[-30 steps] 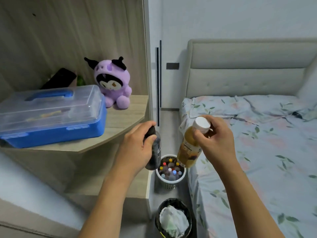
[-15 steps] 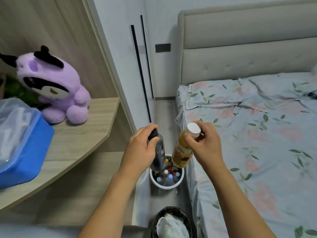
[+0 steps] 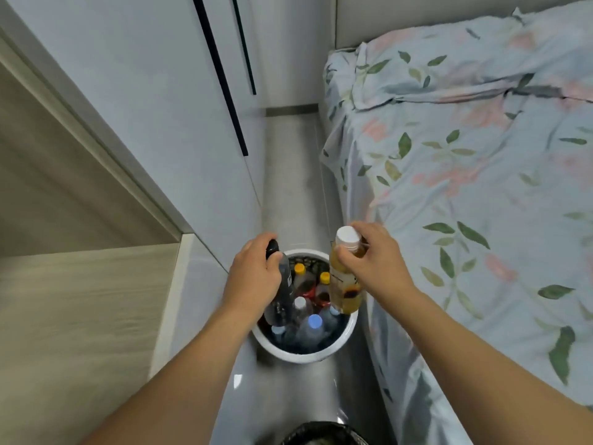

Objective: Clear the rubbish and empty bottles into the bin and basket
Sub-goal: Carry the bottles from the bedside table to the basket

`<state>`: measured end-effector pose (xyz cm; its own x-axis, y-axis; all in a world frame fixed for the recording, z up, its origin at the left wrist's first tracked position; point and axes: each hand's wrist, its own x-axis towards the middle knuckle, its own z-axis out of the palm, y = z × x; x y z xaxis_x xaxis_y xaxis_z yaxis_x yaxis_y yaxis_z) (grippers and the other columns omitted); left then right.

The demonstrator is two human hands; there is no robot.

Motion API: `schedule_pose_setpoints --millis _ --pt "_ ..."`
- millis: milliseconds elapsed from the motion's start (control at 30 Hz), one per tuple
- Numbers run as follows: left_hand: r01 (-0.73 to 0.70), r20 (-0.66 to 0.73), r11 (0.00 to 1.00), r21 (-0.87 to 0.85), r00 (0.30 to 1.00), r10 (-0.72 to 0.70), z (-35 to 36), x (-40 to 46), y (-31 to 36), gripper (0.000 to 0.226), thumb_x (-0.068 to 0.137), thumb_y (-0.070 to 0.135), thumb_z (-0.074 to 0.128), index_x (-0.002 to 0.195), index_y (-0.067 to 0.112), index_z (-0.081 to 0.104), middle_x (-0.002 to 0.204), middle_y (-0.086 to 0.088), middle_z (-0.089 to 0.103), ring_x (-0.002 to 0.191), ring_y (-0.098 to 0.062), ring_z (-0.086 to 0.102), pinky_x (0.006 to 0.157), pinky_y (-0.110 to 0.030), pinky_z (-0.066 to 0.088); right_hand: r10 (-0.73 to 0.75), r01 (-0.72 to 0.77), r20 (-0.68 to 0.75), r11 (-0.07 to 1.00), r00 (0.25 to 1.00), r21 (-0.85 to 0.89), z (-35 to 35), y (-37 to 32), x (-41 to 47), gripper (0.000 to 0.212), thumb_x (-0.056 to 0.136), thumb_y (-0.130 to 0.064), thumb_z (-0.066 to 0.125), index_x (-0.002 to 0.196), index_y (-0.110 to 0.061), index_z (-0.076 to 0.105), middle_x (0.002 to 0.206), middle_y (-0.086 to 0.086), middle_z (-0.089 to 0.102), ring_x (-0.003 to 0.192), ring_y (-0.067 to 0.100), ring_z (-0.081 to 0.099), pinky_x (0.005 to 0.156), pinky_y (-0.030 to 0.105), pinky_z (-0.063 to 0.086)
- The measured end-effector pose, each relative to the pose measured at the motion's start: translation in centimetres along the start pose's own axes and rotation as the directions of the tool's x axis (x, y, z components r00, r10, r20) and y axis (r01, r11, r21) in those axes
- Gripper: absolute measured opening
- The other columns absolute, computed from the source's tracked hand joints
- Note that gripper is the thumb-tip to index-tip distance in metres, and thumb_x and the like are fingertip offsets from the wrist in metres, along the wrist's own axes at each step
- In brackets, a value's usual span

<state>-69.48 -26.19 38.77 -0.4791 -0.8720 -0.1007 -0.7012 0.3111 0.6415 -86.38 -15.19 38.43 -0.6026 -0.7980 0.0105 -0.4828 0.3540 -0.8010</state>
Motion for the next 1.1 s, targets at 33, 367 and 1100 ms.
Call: schedule_pose_setpoints --millis 33,367,1100 --pt "0.012 0.003 1.0 0.002 1.0 -0.012 1.7 0.7 -1.3 0.035 0.096 0.022 0.05 0.131 0.021 0.052 0.121 -0.002 0.059 0.105 -0.022 0.056 0.093 -0.038 0.047 0.005 -0.005 0.034 1.0 0.999 -0.014 1.5 1.8 0.6 0.019 0.081 -0.027 0.066 0.099 -0.026 0.062 0.099 -0.003 0.056 0.085 0.006 0.051 0.074 0.015 0.039" --pt "0.169 0.171 0.979 0.111 0.967 -0.186 11.9 6.5 -10.7 0.02 0.093 0.022 0.054 0.106 0.016 0.04 0.096 -0.007 0.056 0.079 -0.019 0.053 0.054 -0.026 0.036 0.153 -0.11 0.262 0.979 0.953 -0.171 13.3 10.6 5.4 0.018 0.08 -0.026 0.063 0.077 -0.011 0.053 0.079 0.005 0.054 0.067 0.021 0.052 0.051 0.027 0.037" --pt "-0.183 0.062 0.93 0.318 0.983 0.172 6.6 1.1 -4.5 0.038 0.1 0.031 0.039 0.132 0.012 0.045 0.134 -0.008 0.048 0.122 -0.024 0.046 0.102 -0.036 0.04 0.165 -0.099 0.182 0.941 0.969 -0.322 4.3 2.9 0.8 0.037 0.098 -0.024 0.046 0.129 -0.005 0.045 0.133 0.011 0.048 0.121 0.026 0.046 0.097 0.034 0.038"
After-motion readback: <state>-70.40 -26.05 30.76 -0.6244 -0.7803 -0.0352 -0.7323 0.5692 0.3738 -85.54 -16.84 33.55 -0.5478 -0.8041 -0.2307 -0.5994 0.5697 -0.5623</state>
